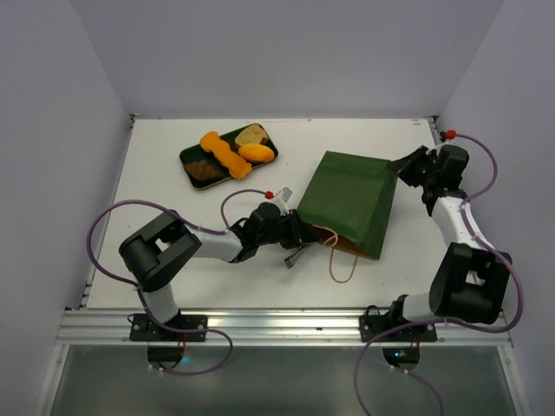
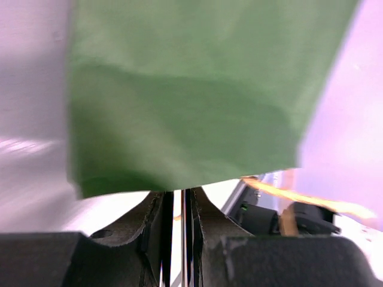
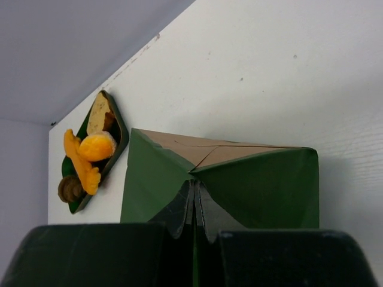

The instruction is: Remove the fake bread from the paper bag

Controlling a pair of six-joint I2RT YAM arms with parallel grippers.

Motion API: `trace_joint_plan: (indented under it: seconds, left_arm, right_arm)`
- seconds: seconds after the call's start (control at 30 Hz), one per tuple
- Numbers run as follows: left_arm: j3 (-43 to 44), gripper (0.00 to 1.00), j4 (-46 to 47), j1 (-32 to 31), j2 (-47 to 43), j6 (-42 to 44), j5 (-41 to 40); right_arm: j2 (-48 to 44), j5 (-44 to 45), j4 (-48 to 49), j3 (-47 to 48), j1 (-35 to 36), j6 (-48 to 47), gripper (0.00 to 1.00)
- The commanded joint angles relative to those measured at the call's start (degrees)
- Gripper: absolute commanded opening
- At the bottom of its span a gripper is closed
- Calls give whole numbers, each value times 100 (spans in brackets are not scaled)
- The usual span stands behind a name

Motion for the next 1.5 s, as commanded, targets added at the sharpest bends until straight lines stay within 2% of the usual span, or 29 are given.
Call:
trace_joint_plan:
  seconds: [0.0, 0.2, 0.3, 0.33, 0.47, 0.53, 0.6, 0.63, 0.73, 0.9, 0.93, 1.0, 1.03, 1.1, 1.13, 1.23, 1.27, 1.4, 1.43, 1.47]
  left_arm:
    - [6, 1, 539, 43, -257, -141, 234]
    - [50, 1, 926, -1, -99, -492, 498]
    - [-3, 1, 1005, -18, -55, -563, 490]
    - [-29, 1, 1032, -18, -55, -572, 490]
    - [-135, 1, 1023, -18, -134, -554, 463]
    - [-143, 1, 953, -18, -169, -519, 446]
    - [-152, 1, 892, -18, -230, -466, 411]
    - [-170, 1, 865, -18, -257, -449, 402]
    - [-231, 1, 795, -18, -345, -422, 349]
    - [-363, 1, 786, -18, -468, -466, 218]
    - [-389, 1, 812, -18, -477, -475, 209]
    - [-477, 1, 882, -18, -485, -536, 200]
    - [-512, 1, 961, -27, -486, -563, 200]
    - [-626, 1, 1023, -27, -503, -607, 173]
    - [-653, 1, 1049, -27, -512, -624, 156]
    - [-767, 1, 1084, -27, -565, -642, 121]
    - [-785, 1, 1085, -27, -582, -642, 121]
    - [-829, 1, 1120, -36, -609, -668, 94]
    - [-820, 1, 1137, -45, -600, -677, 86]
    - [-812, 1, 1137, -53, -609, -695, 85]
  right_arm:
    - [92, -86, -125, 75, -32, -445, 0]
    - [294, -438, -292, 119, -155, -1008, 1]
    - [470, -675, -546, 259, -261, -1359, 9]
    - [513, -806, -616, 312, -287, -1421, 18]
    - [567, -1167, -967, 505, -480, -1938, 40]
    - [514, -1220, -1187, 549, -568, -2289, 56]
    - [330, -1212, -1293, 541, -630, -2580, 62]
    - [234, -1212, -1372, 489, -656, -2869, 69]
    - [-232, -1352, -1626, 427, -665, -3371, 77]
    - [-804, -2089, -2549, 558, -657, -4987, 85]
    - [-944, -2578, -3090, 646, -665, -5790, 89]
    - [-1076, -2985, -3786, 743, -657, -6769, 96]
    - [-1181, -3231, -4634, 856, -657, -7922, 99]
    - [-1279, -3303, -5473, 927, -657, -9088, 99]
    - [-1323, -3295, -6295, 997, -657, -10191, 99]
    - [-1498, -3093, -7634, 963, -630, -11691, 99]
    - [-1664, -2988, -7796, 911, -621, -12279, 99]
    - [-2411, -2882, -7597, 419, -385, -12269, 99]
    - [-2613, -2803, -6960, 157, -114, -11562, 99]
    - [-2806, -2672, -6649, 15, 71, -11233, 99]
